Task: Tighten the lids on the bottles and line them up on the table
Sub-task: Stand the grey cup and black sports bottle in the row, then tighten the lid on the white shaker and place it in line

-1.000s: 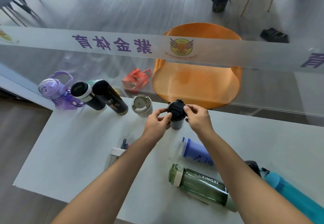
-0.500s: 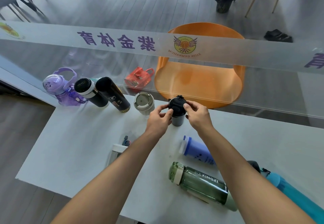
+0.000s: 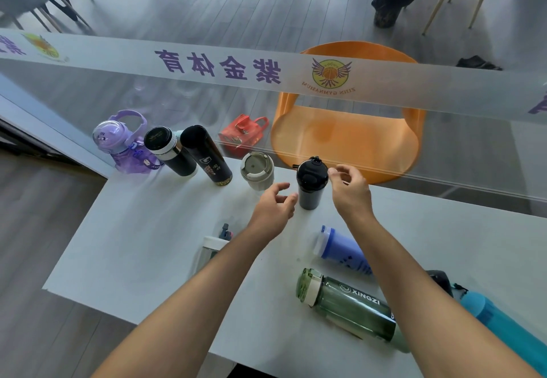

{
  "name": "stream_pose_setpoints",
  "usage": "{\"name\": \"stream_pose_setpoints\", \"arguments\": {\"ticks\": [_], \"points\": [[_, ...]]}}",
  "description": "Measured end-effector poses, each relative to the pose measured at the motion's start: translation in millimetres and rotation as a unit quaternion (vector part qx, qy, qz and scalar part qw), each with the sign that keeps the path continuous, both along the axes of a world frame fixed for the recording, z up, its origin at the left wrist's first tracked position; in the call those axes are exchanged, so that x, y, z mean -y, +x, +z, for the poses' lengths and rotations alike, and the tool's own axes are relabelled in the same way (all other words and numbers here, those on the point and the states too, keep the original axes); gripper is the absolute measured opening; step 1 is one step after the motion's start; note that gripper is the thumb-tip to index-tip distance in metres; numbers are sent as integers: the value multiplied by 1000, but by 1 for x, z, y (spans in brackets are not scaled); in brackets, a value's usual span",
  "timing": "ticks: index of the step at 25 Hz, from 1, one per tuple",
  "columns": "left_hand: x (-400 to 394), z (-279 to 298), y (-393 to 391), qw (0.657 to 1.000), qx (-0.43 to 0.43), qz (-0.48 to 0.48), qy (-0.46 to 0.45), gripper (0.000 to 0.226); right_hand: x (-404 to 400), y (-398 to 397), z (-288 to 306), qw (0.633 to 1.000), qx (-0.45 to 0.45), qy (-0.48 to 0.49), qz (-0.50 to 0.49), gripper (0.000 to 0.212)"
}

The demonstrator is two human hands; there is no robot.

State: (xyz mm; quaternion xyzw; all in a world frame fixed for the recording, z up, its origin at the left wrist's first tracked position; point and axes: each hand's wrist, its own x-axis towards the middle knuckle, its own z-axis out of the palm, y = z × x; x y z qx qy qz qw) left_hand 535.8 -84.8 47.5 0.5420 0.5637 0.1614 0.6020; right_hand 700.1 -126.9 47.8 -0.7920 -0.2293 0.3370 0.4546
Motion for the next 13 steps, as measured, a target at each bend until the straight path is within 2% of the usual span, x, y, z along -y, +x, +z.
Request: {"name": "stream_pose_setpoints", "arguments": {"ticks": [2,4,8,11,13], "points": [[11,-4,-31,999,-34,-16,28,30,17,-18,12,998,27,25,-53,25],[23,-10,-69,994,-81,-13,73,24,33,-47,17,997,30,34,-56,17],[36,-31,-146,964,-195,47,175,30,43,-122,-8,996,-28,-50,71,14],[35,-47,-188,954,-282,33,101,51,35,-169,-46,970,-69,-161,170,27],[31,-62,-204,958,-285,2,33,64,27,-192,-66,956,-108,-204,184,38]]}}
